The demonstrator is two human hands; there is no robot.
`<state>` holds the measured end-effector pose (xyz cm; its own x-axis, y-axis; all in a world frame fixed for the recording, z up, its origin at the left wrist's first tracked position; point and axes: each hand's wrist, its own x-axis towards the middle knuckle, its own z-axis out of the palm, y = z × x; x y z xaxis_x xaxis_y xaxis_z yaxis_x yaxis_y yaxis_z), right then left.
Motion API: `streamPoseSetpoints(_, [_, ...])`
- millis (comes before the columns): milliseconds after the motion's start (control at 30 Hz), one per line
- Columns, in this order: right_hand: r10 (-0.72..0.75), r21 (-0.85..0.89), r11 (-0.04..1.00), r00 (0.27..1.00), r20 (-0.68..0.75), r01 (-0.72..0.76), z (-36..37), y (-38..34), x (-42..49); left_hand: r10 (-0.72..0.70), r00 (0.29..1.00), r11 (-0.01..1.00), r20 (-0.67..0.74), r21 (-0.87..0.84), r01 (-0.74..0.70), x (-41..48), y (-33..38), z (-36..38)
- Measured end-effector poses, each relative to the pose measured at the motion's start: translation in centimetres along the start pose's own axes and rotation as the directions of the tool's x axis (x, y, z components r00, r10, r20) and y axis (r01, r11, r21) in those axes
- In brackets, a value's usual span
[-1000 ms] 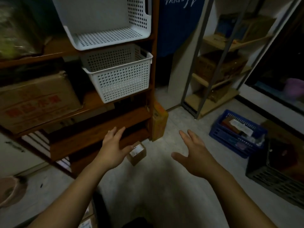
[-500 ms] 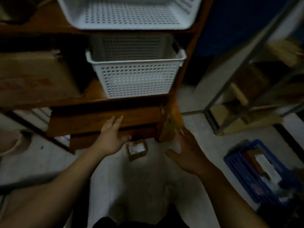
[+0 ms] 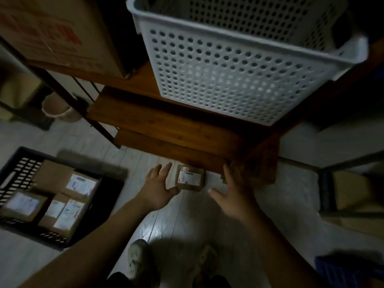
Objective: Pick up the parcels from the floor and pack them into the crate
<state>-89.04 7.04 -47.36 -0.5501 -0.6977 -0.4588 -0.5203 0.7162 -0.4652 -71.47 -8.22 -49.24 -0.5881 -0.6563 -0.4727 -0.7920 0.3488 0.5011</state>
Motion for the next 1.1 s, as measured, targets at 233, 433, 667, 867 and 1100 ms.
streamPoseSetpoints(233, [-0.049, -0.070, 0.996, 0.998, 0.032, 0.051, 13.4, 6.1, 10.9, 0.025, 0.999, 0.999, 0.019, -0.037, -0.025, 10.1, -8.9, 9.4])
streamPoseSetpoints(433, [-0.154, -0.190, 0.967, 0.984, 0.091, 0.169, 24.8, 12.5, 19.6, 0.083, 0.991, 0.997, 0.107, -0.015, -0.082, 20.0, -16.2, 19.9])
streamPoseSetpoints(667, [-0.084, -0.188, 0.977, 0.993, 0.079, 0.098, 32.7, 16.5, 27.3, 0.089, 0.989, 0.991, 0.115, 0.089, -0.100, 27.5, -20.9, 26.1])
streamPoseSetpoints(867, [0.106, 0.492, 0.862, 0.993, 0.061, -0.122, 36.1, 17.1, 31.4, 0.137, 0.965, 0.974, 0.223, -0.208, -0.091, 30.4, -21.6, 28.7])
streamPoseSetpoints(1100, [0.046, 0.542, 0.840, 0.996, -0.078, 0.004, 35.4, 16.5, 31.0, 0.056, 0.993, 0.830, 0.105, -0.558, 0.012, 30.3, -22.0, 29.4])
